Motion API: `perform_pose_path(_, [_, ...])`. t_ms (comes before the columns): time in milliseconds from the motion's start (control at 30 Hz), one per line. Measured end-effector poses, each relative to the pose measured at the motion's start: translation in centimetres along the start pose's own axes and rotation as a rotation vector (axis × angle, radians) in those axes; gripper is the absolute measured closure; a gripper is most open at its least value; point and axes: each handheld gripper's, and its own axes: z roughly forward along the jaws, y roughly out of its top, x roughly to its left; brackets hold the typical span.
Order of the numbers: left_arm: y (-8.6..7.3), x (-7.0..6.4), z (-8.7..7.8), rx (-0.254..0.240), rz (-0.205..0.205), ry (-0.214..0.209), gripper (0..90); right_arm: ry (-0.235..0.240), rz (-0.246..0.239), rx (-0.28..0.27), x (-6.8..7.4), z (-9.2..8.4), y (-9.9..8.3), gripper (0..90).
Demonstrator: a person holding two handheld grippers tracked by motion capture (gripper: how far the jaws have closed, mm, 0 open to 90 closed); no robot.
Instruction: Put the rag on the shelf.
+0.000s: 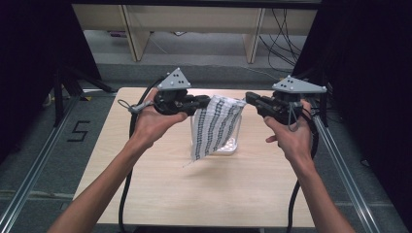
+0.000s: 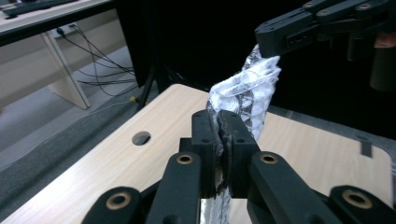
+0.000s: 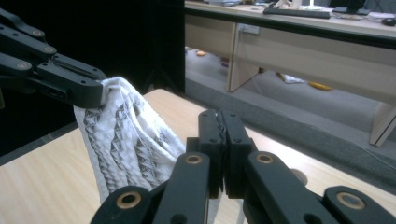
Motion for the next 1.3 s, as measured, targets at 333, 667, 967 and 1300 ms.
perform_pose_path(333, [0.5, 3.6, 2.0, -0.046, -0.086, 0.056, 84.6, -0.044, 0.013, -0.010, -1.3, 2.6, 2.1, 89.3])
perform_pose_path(667, [-0.2, 6.9, 4.1, -0.095, -0.205, 0.096, 84.5, -0.059, 0.035, -0.001, -2.6, 6.2, 2.8, 89.2])
perform_pose_path(967, [-1.4, 8.9, 6.6, -0.091, -0.292, 0.136, 84.4, -0.107, 0.105, 0.028, -4.2, 9.4, 2.2, 89.2])
perform_pose_path(1300, [-2.4, 9.9, 8.9, -0.042, -0.347, 0.168, 84.3, -0.127, 0.114, 0.064, -5.7, 12.0, 1.1, 89.0])
